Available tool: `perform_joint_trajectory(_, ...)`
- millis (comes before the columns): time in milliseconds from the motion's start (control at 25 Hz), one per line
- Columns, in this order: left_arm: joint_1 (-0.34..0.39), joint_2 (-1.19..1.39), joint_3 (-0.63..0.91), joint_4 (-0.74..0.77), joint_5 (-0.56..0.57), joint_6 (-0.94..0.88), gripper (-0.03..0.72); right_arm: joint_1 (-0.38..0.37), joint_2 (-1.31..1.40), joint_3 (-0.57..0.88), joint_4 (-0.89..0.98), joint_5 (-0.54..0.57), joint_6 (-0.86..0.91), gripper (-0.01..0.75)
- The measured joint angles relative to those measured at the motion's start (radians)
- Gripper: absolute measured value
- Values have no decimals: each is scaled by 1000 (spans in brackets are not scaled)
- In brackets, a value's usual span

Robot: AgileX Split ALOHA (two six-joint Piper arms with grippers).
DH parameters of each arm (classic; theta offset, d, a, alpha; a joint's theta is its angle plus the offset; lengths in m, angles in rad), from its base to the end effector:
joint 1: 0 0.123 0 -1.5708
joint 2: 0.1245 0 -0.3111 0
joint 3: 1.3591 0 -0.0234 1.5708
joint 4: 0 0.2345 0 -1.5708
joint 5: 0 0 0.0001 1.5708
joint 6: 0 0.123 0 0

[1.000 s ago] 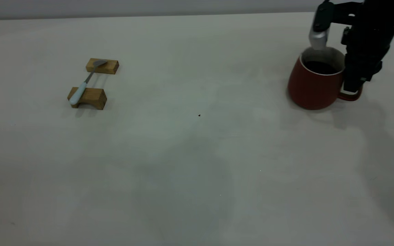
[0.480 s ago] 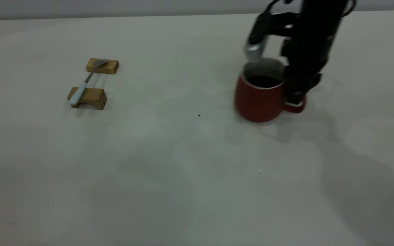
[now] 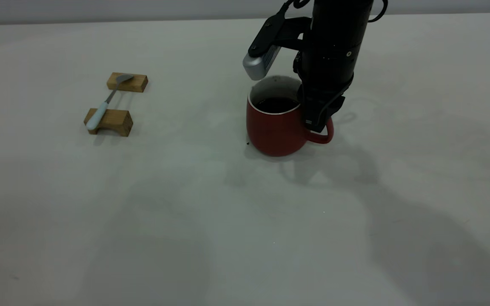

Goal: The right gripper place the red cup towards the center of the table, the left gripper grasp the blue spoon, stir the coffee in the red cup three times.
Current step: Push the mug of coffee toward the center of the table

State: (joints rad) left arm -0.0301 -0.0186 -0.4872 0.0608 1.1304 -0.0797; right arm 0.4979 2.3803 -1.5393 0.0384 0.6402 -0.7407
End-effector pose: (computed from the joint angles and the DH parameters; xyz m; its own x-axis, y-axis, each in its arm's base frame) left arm -0.0223 0.0074 0.2435 -0.5094 -0.0383 -0.8597 -0.0446 0.9988 -0.0181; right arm 0.4016 0.2215 0.0435 -0.3424 -0.9278 -0.1484 -0.9285 0.3583 -0.0977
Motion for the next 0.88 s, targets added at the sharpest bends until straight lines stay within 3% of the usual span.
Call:
perform_joint_trajectory(720,0,0,0,0,0,0,426,30,20,0,122,-152,27,170)
perform_joint_trajectory(800,0,0,0,0,0,0,426,30,20,0,138,-155,28,200)
perform_joint_trajectory(880,0,0,0,0,0,0,426,30,20,0,150,-166,34,278)
